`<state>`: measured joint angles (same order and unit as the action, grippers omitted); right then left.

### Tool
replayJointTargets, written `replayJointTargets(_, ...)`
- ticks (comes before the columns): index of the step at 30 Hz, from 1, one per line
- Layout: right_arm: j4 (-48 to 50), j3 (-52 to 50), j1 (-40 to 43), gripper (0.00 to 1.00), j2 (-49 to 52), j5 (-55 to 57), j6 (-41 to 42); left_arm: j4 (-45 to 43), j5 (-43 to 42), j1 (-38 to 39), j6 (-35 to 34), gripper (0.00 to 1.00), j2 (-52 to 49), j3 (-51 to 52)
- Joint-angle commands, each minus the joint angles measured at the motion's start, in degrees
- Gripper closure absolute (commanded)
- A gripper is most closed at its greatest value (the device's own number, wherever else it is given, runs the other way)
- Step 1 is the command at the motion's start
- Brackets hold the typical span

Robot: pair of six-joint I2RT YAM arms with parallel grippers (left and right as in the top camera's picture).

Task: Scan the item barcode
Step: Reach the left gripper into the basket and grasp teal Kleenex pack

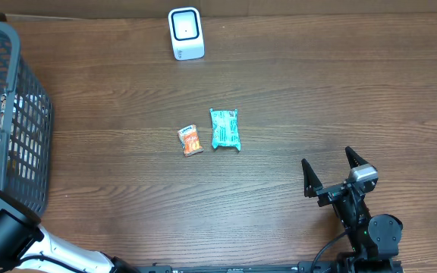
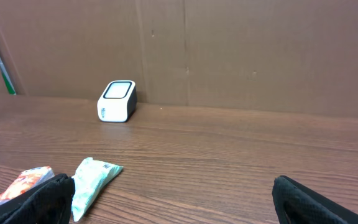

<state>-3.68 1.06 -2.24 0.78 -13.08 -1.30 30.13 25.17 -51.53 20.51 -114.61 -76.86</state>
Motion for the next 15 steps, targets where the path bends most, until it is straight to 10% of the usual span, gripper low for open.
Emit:
replayJointTargets(1,0.35,-0.61,0.0,0.0,-0.61,0.42,-0.07,0.42,-0.94,-0.31,0.44,0.96,-2.08,0.33)
replayJointTargets(15,0.35,-0.61,0.0,0.0,-0.61,0.42,-0.07,2.82,-1.01,7.85,-0.94,0.96,7.96,0.17)
